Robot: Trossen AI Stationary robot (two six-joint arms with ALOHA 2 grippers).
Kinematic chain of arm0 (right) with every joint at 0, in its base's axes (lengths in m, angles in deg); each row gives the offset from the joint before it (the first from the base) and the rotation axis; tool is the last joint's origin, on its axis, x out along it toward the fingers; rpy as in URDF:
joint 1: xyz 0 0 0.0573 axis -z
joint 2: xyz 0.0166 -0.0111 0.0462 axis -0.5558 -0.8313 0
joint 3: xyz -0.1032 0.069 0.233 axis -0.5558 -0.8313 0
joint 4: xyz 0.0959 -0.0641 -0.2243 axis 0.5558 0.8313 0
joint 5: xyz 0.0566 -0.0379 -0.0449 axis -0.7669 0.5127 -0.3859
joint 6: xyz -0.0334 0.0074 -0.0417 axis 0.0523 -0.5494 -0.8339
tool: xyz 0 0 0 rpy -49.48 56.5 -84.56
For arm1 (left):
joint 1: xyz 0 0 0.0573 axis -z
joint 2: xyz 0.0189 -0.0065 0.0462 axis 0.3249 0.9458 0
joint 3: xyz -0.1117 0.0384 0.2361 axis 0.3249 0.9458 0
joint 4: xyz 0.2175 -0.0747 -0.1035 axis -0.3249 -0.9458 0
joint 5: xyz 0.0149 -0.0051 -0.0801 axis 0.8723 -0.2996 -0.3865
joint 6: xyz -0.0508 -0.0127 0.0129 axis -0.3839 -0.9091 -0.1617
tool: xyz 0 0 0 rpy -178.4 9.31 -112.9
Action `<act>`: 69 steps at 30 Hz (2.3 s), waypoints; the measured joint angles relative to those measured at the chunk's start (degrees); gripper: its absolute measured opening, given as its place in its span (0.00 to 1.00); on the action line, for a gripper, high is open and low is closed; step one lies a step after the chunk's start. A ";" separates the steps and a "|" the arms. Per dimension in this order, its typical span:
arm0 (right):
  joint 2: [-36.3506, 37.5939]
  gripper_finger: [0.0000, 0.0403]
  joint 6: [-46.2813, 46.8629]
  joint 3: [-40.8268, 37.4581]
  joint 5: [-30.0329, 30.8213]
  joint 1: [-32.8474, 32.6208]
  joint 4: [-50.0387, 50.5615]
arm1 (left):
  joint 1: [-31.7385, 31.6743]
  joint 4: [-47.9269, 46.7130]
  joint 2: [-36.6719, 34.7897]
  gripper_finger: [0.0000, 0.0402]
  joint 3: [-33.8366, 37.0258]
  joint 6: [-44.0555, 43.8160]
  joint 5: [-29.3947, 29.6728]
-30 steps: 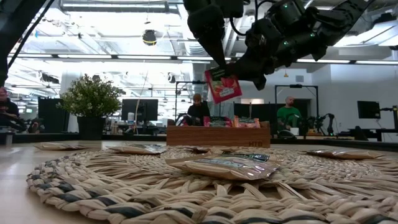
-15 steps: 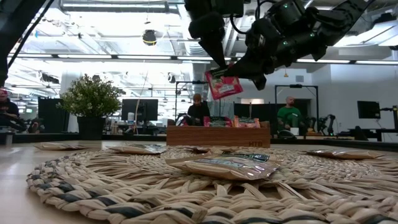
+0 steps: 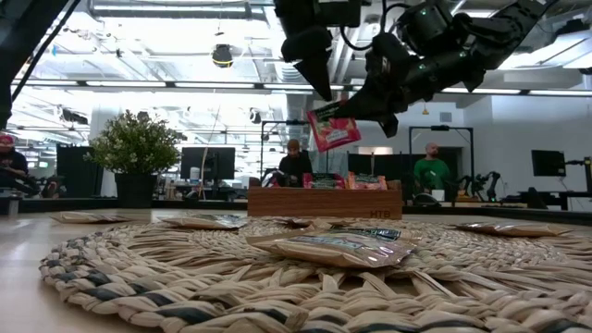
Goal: Pick & Place Tea
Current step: Put the red tea bag in the middle of the wooden organizer
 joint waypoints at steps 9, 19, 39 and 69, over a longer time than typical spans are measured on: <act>0.00 0.00 1.89 -0.02 6.75 0.43 0.44 | -0.41 -14.92 -1.75 0.20 0.00 -15.04 2.10; -5.36 0.00 2.87 -0.06 8.13 1.86 -1.02 | -0.02 -11.19 -11.03 0.21 8.69 -26.03 -5.38; -15.68 0.00 4.78 0.24 10.62 3.85 -14.58 | 0.00 20.46 -49.19 0.21 55.43 -40.68 -9.85; -20.87 0.00 0.84 5.25 16.58 2.39 -11.97 | 0.04 34.90 -78.29 0.21 75.56 -40.05 -10.48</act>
